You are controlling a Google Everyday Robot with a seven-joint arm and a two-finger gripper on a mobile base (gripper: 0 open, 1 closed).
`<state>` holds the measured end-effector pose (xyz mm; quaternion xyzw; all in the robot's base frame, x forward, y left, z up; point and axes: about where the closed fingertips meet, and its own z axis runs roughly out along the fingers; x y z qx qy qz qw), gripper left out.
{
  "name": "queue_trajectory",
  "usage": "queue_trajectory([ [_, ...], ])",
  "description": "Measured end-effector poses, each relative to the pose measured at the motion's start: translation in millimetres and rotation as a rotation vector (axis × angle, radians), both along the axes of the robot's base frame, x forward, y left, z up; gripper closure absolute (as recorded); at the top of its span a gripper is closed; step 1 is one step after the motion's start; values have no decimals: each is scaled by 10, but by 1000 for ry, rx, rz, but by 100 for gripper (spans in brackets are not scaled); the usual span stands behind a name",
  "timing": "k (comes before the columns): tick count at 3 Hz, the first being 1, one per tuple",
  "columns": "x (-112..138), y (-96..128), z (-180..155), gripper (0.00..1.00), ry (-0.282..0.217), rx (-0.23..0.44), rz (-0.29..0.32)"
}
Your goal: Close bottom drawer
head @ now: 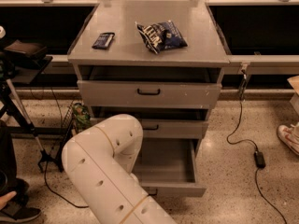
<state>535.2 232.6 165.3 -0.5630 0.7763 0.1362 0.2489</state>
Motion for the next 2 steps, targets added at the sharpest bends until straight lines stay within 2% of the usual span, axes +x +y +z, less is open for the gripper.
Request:
queue_trajectory([
  [1, -6, 17, 14, 0, -3, 0, 0],
  [2, 41, 138, 87, 0, -14, 4, 5],
])
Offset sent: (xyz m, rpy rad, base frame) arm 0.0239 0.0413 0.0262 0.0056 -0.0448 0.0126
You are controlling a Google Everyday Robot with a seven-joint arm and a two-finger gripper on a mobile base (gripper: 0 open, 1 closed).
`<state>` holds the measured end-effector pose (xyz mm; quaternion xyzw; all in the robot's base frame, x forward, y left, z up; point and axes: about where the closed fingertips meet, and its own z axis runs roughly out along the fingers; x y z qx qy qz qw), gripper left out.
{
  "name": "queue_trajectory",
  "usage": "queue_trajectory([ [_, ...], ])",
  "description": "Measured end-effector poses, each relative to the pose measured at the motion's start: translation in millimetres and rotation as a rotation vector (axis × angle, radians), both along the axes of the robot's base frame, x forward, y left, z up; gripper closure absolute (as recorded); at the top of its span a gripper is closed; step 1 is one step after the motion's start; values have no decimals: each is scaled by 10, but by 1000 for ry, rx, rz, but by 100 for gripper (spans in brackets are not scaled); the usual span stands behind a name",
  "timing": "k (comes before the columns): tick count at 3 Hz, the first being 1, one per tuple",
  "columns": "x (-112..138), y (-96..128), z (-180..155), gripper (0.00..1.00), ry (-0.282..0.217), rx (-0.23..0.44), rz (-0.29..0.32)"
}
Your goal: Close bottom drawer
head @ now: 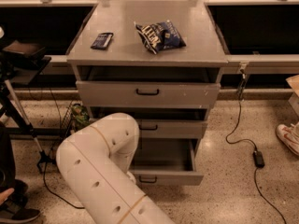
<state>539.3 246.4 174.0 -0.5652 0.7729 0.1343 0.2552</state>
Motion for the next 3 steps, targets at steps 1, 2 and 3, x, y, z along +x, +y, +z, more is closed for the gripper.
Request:
queue_trajectory([
  [1, 51, 168, 91, 0, -13, 8, 9],
  [2, 51, 168, 91, 19, -13, 8, 9],
  [3, 50, 97, 115, 42, -13, -6, -11],
])
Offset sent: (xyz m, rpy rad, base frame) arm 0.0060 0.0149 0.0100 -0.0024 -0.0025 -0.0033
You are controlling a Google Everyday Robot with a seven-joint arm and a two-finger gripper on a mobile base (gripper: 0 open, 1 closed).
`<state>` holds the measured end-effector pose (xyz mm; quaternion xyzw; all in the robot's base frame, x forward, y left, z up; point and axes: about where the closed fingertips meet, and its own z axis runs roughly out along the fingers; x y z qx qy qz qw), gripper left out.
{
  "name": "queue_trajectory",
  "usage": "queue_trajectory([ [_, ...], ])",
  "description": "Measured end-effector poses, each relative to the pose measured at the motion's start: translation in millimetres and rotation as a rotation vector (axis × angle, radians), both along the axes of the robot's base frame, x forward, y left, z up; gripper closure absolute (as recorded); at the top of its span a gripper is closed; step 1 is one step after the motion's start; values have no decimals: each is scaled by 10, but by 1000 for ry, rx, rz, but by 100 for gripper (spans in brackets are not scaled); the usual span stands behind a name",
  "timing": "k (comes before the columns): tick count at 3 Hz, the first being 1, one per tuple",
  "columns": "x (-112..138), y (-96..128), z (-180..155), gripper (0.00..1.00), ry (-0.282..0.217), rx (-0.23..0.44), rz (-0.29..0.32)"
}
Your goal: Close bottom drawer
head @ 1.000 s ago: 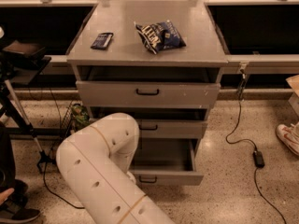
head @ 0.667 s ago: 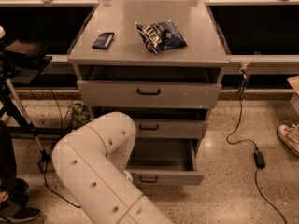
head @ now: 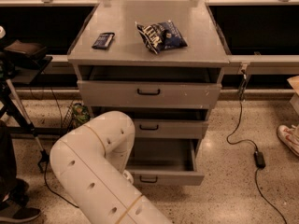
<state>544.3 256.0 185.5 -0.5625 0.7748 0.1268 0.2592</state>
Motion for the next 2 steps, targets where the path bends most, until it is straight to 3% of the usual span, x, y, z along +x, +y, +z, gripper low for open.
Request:
queue_trajectory([
  [2, -1, -4, 0, 89, 0, -1, -1],
])
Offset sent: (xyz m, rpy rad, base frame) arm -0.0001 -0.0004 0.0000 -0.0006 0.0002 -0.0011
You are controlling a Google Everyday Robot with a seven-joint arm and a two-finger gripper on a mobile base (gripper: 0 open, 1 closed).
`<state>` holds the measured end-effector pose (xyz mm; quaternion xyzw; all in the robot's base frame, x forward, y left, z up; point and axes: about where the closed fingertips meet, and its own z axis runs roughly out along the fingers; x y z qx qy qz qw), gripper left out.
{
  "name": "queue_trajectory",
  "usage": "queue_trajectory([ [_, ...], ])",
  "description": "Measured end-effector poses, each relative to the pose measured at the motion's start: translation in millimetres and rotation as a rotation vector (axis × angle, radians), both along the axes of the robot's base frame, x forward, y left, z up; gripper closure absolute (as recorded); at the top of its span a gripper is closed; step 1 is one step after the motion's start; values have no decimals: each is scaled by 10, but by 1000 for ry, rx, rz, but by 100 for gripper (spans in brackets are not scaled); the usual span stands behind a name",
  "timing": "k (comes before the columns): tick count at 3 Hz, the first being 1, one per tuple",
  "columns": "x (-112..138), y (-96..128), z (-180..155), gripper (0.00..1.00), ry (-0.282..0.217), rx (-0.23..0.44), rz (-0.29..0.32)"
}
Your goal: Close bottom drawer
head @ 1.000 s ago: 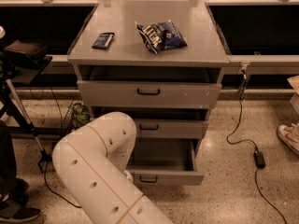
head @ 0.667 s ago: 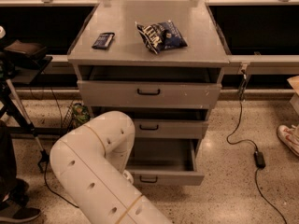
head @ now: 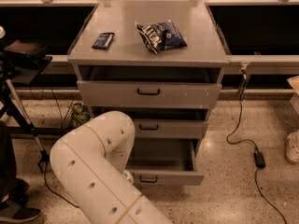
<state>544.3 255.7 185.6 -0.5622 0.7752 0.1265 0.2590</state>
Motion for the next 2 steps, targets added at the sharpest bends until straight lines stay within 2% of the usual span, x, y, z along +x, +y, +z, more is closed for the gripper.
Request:
queue_trajectory([
  [1, 0, -1, 0, 100, 0, 0, 0],
  [2, 19, -61, 25, 100, -5, -19, -3],
])
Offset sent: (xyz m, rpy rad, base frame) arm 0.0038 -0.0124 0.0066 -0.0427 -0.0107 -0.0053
